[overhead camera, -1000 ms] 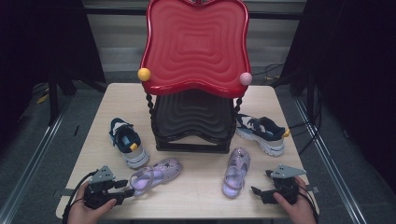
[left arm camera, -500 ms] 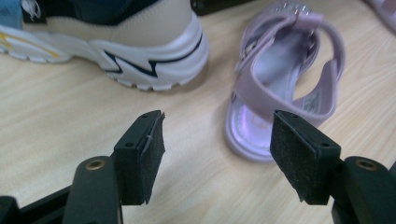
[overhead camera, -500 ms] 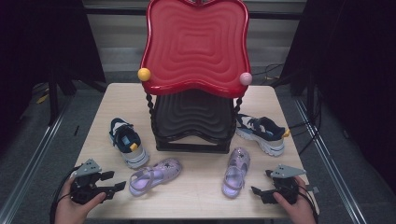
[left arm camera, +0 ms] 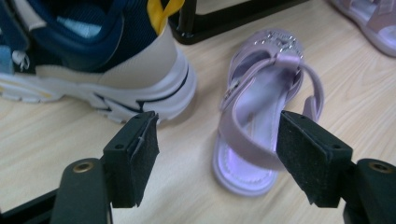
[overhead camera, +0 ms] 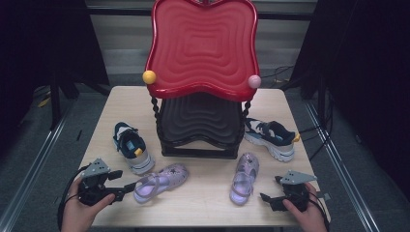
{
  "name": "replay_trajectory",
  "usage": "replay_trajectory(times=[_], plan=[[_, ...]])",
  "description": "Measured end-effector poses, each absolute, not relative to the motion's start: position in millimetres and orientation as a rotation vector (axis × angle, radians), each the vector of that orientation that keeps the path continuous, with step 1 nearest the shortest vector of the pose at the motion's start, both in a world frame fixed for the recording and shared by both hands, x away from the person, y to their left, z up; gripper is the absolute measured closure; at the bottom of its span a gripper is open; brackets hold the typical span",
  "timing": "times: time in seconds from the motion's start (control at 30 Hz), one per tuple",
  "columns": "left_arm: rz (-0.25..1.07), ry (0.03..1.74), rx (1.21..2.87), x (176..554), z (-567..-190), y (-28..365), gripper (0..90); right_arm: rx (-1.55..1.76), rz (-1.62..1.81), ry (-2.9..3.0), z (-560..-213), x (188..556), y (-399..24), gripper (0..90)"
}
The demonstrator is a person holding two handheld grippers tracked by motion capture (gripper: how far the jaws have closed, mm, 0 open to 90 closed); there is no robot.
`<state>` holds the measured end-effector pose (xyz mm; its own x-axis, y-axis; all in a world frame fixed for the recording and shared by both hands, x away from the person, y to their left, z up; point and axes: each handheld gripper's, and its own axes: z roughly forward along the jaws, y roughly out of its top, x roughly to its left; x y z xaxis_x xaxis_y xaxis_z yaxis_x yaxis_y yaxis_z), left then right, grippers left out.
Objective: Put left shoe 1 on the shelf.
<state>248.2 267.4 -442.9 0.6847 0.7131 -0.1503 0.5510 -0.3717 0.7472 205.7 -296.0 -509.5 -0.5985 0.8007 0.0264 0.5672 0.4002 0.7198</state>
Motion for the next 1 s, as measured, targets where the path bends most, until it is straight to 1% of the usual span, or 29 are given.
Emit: replay_trajectory(times=[0.5, 0.77, 1.0], plan=[[0.231, 0.943, 2.08, 258.3, -442.5, 249.1, 30.5, 1.188, 1.012, 2.338, -509.5, 205.7, -295.9, 12.1], [0.229, 0.934, 2.081, 260.6, -447.9, 242.5, 33.5, 1.188, 1.012, 2.338, -509.5, 205.7, -295.9, 12.1], [0.245, 0.931, 2.083, 262.6, -457.3, 240.5, 37.8, 1.188, 1.012, 2.338, -509.5, 205.7, -295.9, 12.1]])
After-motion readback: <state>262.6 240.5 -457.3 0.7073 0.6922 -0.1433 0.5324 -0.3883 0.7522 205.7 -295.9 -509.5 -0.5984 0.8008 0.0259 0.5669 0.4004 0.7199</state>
